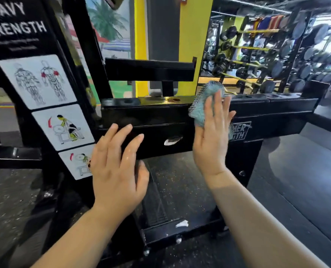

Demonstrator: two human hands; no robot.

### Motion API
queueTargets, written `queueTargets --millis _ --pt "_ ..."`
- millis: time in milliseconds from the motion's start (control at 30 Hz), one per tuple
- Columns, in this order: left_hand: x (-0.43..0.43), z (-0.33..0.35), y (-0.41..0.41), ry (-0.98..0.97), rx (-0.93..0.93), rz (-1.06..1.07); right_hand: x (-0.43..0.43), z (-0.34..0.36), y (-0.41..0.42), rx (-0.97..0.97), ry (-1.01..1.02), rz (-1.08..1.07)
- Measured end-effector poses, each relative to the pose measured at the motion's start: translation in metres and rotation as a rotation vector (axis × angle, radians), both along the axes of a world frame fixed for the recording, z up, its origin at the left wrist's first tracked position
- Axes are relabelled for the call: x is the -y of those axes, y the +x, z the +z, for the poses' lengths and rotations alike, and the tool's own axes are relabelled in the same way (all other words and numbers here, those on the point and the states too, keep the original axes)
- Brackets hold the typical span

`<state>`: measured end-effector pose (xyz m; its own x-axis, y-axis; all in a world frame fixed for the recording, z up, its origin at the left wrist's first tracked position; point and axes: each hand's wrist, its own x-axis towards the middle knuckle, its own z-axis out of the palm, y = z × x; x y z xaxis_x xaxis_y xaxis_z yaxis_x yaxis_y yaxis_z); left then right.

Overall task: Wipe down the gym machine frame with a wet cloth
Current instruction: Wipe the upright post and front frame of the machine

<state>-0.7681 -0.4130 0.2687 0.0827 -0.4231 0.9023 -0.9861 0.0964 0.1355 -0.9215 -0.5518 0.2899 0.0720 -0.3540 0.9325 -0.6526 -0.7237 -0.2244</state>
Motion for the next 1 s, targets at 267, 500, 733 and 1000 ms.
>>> queueTargets --millis 267,500,733,1000 --pt "0.000 -0.002 -0.001 0.005 -0.011 -0.025 -0.023 -0.059 0.046 -0.290 -0.220 -0.033" --pt "-0.006 -0.014 -0.001 0.030 -0.069 -0.050 -0.042 -0.060 0.060 0.091 0.148 -0.035" --pt "-0.016 -0.001 -0.004 0.050 -0.092 -0.321 -0.103 -0.043 0.028 -0.120 0.490 0.544" --pt "-0.013 0.009 -0.021 0.204 -0.419 -0.436 -0.065 0.017 -0.004 0.034 0.218 0.406"
